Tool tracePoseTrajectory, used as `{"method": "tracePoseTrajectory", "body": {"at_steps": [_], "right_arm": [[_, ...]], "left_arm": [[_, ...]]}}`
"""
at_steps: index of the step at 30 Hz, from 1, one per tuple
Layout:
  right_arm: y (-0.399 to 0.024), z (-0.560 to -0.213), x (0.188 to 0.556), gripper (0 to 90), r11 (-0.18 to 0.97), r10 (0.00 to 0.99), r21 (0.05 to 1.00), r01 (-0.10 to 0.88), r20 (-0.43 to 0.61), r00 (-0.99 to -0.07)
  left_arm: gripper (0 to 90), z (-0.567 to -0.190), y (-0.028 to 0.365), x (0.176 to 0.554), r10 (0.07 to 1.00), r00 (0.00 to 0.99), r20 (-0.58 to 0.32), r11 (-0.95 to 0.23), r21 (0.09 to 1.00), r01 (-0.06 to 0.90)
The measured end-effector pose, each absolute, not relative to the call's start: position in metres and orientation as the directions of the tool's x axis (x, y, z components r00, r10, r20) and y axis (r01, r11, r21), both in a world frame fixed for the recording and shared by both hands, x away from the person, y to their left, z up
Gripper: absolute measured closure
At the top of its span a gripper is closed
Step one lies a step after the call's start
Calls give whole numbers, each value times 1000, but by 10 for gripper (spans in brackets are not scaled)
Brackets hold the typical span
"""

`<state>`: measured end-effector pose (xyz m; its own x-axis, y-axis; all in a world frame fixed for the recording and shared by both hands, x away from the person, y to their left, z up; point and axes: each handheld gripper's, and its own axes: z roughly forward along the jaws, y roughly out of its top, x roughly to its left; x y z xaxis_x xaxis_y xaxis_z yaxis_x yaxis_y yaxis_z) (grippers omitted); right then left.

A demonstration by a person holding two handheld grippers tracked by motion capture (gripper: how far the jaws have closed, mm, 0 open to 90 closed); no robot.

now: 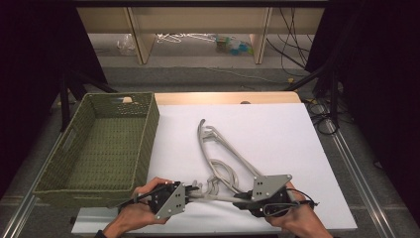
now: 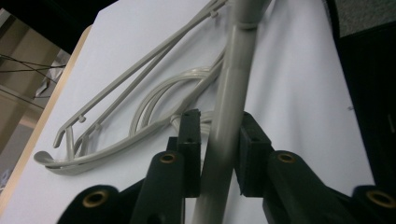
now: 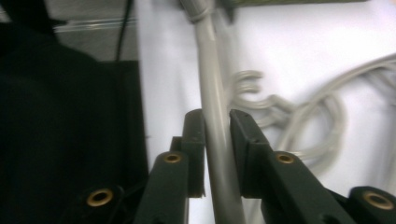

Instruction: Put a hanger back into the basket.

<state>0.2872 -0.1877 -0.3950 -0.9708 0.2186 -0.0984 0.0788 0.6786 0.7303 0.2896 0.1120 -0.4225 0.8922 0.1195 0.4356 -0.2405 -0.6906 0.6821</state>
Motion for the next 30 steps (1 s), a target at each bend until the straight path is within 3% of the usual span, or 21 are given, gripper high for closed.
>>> {"method": "tracePoseTrajectory", "body": {"at_steps": [4, 8, 9, 13, 15, 23, 30], "right_arm": [[-192, -390, 289, 710, 673, 270, 735, 85, -136, -953], [-194, -387, 293, 510, 605, 380, 785, 133, -137, -915], [-196, -386, 294, 485, 583, 410, 798, 154, -126, -903], [-202, -380, 294, 404, 512, 487, 843, 164, -127, -864], [-207, -372, 293, 376, 444, 531, 879, 174, -102, -841], [-213, -375, 293, 355, 422, 556, 882, 207, -72, -828], [-212, -387, 294, 352, 443, 544, 866, 232, -54, -838]], "left_arm": [[772, -415, 107, 287, 130, 906, 402, -704, 681, -201], [788, -409, 105, 289, 184, 927, 326, -690, 714, -114], [788, -407, 108, 293, 228, 929, 292, -682, 729, -62], [789, -403, 115, 297, 289, 922, 259, -669, 743, 1], [788, -398, 122, 302, 365, 912, 187, -627, 773, 93], [788, -379, 145, 310, 498, 863, 78, -544, 804, 241], [787, -348, 171, 309, 587, 809, 31, -440, 852, 286]]}}
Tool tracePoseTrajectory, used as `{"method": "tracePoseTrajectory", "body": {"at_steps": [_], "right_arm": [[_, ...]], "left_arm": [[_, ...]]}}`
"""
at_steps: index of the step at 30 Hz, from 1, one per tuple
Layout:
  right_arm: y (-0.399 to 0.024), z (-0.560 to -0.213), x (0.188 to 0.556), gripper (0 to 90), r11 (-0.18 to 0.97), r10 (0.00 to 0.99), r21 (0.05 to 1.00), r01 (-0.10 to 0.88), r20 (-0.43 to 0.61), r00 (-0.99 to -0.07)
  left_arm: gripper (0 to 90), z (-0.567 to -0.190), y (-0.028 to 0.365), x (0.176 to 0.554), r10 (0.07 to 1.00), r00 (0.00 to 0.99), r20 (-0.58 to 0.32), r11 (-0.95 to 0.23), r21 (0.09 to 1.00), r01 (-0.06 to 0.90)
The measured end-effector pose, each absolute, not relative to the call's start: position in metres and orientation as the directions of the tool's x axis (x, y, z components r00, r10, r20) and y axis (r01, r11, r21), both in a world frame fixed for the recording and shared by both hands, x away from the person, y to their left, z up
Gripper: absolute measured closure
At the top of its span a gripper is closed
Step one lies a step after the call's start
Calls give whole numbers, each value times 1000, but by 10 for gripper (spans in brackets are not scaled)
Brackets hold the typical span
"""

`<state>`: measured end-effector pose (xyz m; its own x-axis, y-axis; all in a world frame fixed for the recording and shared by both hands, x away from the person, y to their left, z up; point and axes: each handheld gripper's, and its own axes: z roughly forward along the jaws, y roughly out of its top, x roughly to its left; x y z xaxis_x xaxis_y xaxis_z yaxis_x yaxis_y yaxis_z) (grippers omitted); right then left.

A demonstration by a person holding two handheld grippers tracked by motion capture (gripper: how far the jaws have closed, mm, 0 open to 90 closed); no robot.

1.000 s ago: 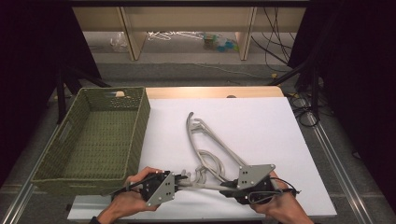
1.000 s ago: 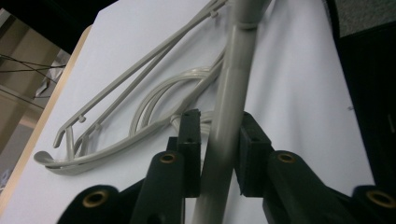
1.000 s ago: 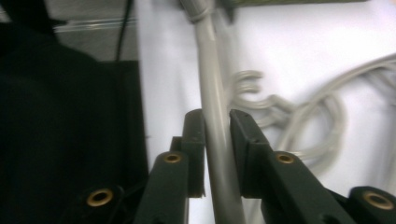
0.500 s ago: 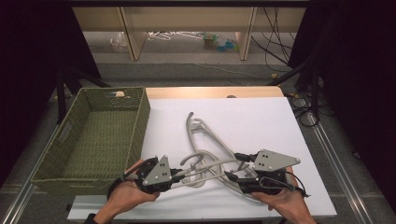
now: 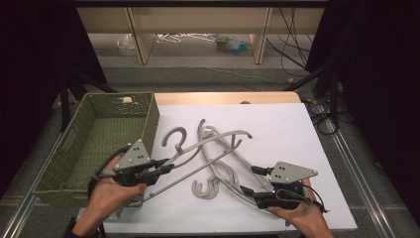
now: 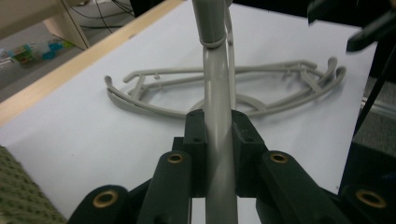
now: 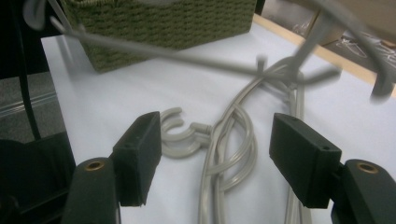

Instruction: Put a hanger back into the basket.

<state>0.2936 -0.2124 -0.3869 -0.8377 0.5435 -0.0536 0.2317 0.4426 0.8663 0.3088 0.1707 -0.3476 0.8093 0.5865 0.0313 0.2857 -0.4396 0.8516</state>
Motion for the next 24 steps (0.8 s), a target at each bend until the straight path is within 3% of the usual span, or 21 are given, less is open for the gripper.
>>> {"method": "tracePoseTrajectory", "body": {"at_steps": [8, 12, 13, 24], "right_arm": [[-217, -396, 293, 345, 446, 552, 857, 258, -36, -833], [-217, -398, 293, 345, 448, 552, 853, 268, -28, -833], [-217, -399, 293, 345, 438, 560, 859, 265, -30, -828], [-219, -402, 296, 330, 449, 563, 848, 283, -23, -826]], "left_arm": [[788, -307, 215, 312, 652, 758, -23, -321, 897, 304], [788, -292, 240, 320, 701, 713, 18, -319, 902, 292], [788, -288, 253, 326, 732, 678, 69, -344, 896, 281], [788, -293, 318, 359, 847, 518, 121, -327, 886, 329]]}}
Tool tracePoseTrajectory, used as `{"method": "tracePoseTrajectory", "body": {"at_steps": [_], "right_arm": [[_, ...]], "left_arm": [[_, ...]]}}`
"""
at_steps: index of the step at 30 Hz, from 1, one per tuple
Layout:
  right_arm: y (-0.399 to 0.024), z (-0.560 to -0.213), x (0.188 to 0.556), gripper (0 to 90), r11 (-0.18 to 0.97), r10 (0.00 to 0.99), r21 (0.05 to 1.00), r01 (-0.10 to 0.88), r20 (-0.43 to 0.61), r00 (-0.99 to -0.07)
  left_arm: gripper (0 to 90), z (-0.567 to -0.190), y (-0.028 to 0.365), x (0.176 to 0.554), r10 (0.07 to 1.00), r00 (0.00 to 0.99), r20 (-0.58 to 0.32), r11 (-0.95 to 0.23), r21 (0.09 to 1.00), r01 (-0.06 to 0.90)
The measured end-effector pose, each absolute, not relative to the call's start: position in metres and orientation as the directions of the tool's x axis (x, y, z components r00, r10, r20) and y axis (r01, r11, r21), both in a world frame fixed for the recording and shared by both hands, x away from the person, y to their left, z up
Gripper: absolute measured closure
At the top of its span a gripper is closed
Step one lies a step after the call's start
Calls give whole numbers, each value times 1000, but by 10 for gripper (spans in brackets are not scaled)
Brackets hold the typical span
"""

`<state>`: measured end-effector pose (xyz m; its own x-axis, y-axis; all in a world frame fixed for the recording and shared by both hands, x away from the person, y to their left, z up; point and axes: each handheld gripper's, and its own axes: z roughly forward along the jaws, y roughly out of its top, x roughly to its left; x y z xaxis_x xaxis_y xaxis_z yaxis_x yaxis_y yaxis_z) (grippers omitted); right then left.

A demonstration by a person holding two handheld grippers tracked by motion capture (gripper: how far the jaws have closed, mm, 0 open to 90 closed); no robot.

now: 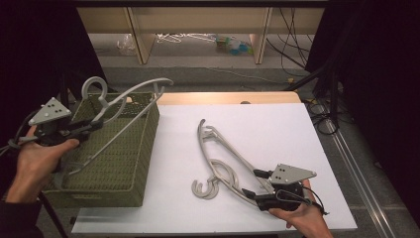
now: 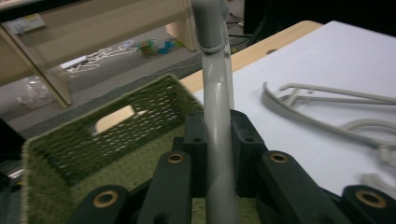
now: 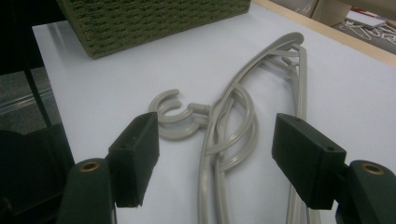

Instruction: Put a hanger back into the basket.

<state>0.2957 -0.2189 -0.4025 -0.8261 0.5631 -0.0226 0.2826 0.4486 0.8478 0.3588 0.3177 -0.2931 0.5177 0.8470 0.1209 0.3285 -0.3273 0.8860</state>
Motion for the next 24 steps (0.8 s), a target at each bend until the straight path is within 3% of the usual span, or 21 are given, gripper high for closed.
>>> {"method": "tracePoseTrajectory", "body": {"at_steps": [14, 24], "right_arm": [[-220, -407, 298, 256, 441, 583, 841, 314, -2, -813], [-218, -409, 298, 260, 448, 571, 837, 314, 3, -821]], "left_arm": [[788, -323, 367, 379, 888, 457, 60, -265, 877, 400], [788, -328, 379, 388, 886, 451, 111, -315, 857, 408]]}}
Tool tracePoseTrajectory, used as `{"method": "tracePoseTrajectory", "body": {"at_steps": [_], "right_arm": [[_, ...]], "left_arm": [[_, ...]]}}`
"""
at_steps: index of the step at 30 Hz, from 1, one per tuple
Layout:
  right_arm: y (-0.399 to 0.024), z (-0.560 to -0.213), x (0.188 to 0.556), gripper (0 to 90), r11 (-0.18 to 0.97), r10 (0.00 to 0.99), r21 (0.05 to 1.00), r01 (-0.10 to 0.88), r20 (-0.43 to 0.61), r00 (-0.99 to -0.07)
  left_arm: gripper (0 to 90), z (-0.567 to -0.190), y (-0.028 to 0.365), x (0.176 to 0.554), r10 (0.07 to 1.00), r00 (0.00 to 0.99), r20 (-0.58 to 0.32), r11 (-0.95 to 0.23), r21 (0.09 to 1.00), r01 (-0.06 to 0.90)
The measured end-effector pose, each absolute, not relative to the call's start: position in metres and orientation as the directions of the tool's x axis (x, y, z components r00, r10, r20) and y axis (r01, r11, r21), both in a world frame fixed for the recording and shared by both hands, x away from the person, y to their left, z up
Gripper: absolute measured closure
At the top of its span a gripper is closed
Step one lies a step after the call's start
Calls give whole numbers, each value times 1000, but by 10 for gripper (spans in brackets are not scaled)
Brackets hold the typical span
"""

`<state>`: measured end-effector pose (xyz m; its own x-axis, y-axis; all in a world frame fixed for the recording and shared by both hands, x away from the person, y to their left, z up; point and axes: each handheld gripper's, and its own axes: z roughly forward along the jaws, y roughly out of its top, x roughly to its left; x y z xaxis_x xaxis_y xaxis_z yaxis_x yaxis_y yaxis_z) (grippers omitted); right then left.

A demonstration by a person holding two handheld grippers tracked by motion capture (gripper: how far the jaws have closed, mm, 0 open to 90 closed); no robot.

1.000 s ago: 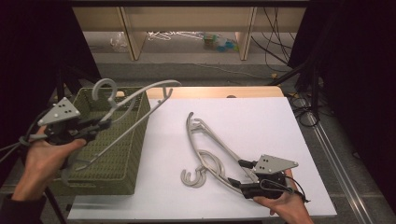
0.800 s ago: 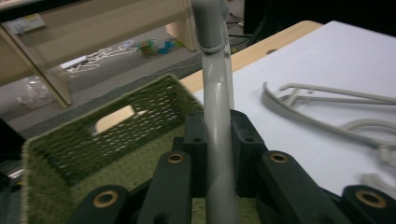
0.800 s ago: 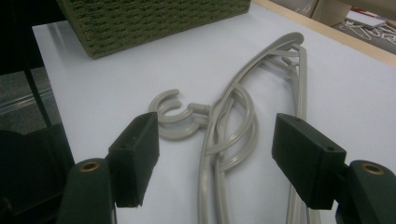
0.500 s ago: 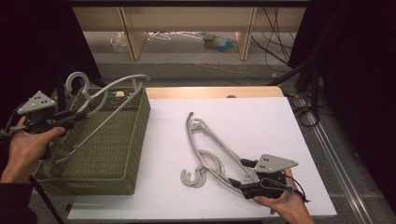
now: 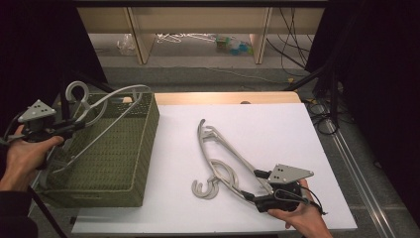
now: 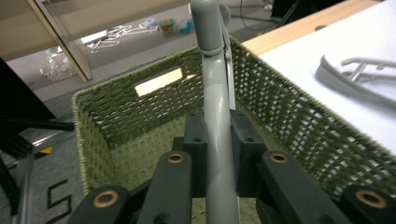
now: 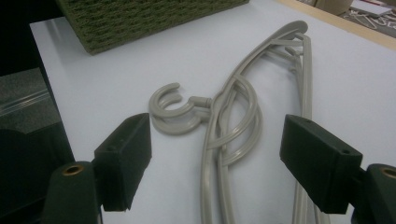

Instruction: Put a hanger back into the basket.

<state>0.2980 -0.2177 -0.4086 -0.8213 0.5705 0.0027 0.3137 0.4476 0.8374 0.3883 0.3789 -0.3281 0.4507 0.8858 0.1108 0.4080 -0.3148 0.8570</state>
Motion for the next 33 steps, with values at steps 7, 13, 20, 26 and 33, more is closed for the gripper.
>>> {"method": "tracePoseTrajectory", "body": {"at_steps": [7, 13, 20, 26, 33], "right_arm": [[-218, -408, 298, 262, 448, 569, 836, 317, 7, -822], [-218, -409, 299, 265, 452, 571, 835, 313, -1, -821], [-218, -411, 299, 267, 454, 569, 831, 321, 7, -822], [-218, -412, 299, 267, 458, 569, 827, 326, 9, -822], [-218, -413, 299, 268, 461, 568, 825, 326, 8, -823]], "left_arm": [[788, -337, 389, 392, 869, 475, 142, -357, 843, 403], [787, -350, 388, 392, 852, 506, 130, -370, 834, 408], [786, -373, 381, 404, 831, 530, 170, -467, 730, 498], [783, -386, 379, 413, 847, 509, 156, -455, 708, 540], [761, -402, 390, 418, 885, 435, 165, -428, 654, 624]]}}
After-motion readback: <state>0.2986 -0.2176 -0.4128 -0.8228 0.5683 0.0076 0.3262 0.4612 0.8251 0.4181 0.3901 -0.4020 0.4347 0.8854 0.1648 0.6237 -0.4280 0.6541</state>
